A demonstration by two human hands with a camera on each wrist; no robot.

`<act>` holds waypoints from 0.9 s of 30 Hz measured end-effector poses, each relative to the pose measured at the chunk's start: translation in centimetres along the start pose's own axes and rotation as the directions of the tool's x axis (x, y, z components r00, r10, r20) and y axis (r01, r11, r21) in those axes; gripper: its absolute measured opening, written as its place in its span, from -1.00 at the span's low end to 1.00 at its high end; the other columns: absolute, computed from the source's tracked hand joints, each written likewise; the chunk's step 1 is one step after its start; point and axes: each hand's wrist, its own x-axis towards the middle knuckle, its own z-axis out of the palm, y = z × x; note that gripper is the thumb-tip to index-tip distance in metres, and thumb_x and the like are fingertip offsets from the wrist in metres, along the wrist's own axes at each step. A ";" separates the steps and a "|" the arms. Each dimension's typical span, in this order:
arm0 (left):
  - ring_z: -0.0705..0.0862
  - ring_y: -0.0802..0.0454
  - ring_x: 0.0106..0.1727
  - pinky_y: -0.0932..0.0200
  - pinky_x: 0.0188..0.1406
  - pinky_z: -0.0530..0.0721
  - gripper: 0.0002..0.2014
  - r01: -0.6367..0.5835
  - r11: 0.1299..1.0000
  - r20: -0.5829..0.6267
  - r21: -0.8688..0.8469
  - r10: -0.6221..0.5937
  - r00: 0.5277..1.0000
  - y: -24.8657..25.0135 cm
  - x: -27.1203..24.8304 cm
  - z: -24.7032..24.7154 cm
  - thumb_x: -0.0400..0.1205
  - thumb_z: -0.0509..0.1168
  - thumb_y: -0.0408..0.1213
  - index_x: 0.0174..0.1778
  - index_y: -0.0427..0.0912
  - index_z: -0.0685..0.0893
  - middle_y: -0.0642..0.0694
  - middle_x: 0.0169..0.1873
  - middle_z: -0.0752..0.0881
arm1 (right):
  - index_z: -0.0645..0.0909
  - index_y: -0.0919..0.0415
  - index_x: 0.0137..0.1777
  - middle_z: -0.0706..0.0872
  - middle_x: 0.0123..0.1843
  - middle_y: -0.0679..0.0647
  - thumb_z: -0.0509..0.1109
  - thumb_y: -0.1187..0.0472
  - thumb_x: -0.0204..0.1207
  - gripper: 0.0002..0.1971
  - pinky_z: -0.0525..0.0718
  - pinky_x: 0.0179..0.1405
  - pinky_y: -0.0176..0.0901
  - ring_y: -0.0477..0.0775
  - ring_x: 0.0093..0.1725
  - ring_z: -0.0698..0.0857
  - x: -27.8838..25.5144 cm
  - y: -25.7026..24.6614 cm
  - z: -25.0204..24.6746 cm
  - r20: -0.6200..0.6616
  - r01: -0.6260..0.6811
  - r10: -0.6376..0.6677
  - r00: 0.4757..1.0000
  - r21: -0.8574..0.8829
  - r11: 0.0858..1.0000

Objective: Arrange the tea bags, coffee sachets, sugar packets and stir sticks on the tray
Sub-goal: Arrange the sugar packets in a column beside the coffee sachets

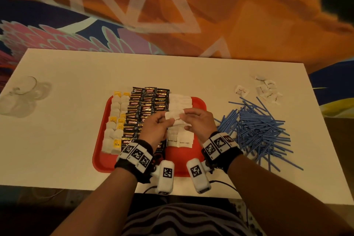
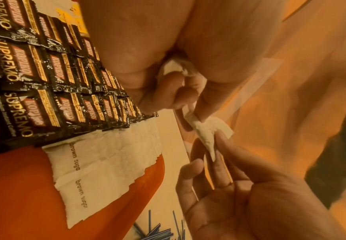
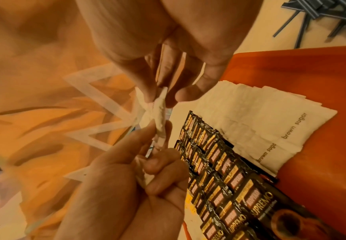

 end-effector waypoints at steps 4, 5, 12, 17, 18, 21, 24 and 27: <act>0.40 0.16 -0.65 0.26 -0.63 0.36 -0.92 -0.002 0.996 0.004 0.084 0.001 1.000 -1.2 -0.1 -0.5 0.65 0.39 -0.43 0.01 -0.19 0.71 0.15 -0.62 0.49 | 0.77 0.01 -0.09 0.81 -0.04 0.08 0.50 0.27 0.53 -0.88 0.71 -0.28 -0.17 0.00 -0.10 0.76 -0.7 1.7 0.0 0.026 0.044 -0.042 0.999 -0.078 0.996; 0.41 0.16 -0.65 0.26 -0.63 0.37 -0.91 0.006 0.995 0.005 0.104 -0.006 1.000 -1.5 -0.1 -0.5 0.64 0.40 -0.42 0.00 -0.16 0.71 0.15 -0.62 0.49 | 0.78 0.00 -0.09 0.81 -0.02 0.07 0.49 0.27 0.55 -0.87 0.72 -0.31 -0.19 -0.03 -0.12 0.77 -0.9 2.1 -0.1 0.011 0.080 -0.079 0.997 -0.113 0.990; 0.45 0.24 -0.65 0.32 -0.65 0.38 -0.96 0.016 0.989 0.031 0.149 -0.021 0.999 -3.4 -0.5 -1.4 0.67 0.38 -0.37 0.00 -0.18 0.69 0.20 -0.62 0.58 | 0.64 0.23 0.20 0.79 -0.04 0.07 0.59 0.25 0.45 -0.65 0.82 -0.19 -0.09 0.02 -0.15 0.83 -1.8 4.3 0.0 0.044 -0.025 0.036 0.998 -0.218 0.976; 0.47 0.28 -0.59 0.25 -0.52 0.40 -0.86 0.019 0.979 -0.038 0.201 -0.012 0.999 -4.6 -0.3 -2.3 0.69 0.37 -0.19 -0.10 -0.16 0.75 0.17 -0.55 0.61 | 0.63 0.22 0.07 0.82 -0.17 0.11 0.61 0.21 0.42 -0.72 0.77 -0.26 -0.24 0.00 -0.23 0.82 -2.1 6.3 -0.1 0.028 -0.077 0.087 0.996 -0.265 0.961; 0.48 0.30 -0.60 0.22 -0.49 0.41 -0.84 0.019 0.978 -0.054 0.210 -0.007 0.999 -4.8 -0.3 -2.5 0.69 0.37 -0.17 -0.13 -0.15 0.75 0.16 -0.54 0.64 | 0.62 0.24 0.09 0.81 -0.17 0.12 0.60 0.24 0.43 -0.70 0.75 -0.30 -0.28 -0.03 -0.27 0.81 -2.1 6.7 -0.1 0.029 -0.087 0.098 0.995 -0.253 0.964; 0.47 0.28 -0.62 0.19 -0.47 0.41 -0.82 0.077 0.977 -0.110 0.198 -0.056 0.992 -5.3 -0.2 -3.4 0.72 0.32 -0.13 -0.12 -0.12 0.73 0.04 -0.37 0.76 | 0.58 0.38 0.23 0.78 -0.12 0.19 0.56 0.31 0.47 -0.63 0.74 -0.35 -0.33 -0.04 -0.29 0.78 -1.7 8.1 -0.3 -0.020 -0.146 0.145 0.989 -0.232 0.962; 0.41 0.18 -0.64 0.23 -0.58 0.36 -0.83 0.155 0.975 -0.142 0.158 -0.133 0.981 -5.6 -0.3 -4.7 0.74 0.30 -0.12 -0.08 -0.10 0.70 -0.05 -0.28 0.78 | 0.58 0.28 0.24 0.81 -0.07 0.15 0.56 0.22 0.48 -0.63 0.68 -0.36 -0.39 -0.06 -0.23 0.78 -1.2 9.8 -1.0 -0.075 -0.199 0.185 0.980 -0.322 0.925; 0.40 0.11 -0.61 0.23 -0.60 0.34 -0.84 0.171 0.970 -0.157 0.171 -0.144 0.977 -6.2 -0.4 -6.0 0.74 0.30 -0.15 -0.08 -0.11 0.70 -0.04 -0.31 0.78 | 0.57 0.11 0.11 0.80 -0.05 0.10 0.57 0.20 0.47 -0.72 0.62 -0.41 -0.44 -0.07 -0.21 0.78 -1.0 11.2 -1.3 -0.130 -0.261 0.231 0.964 -0.330 0.907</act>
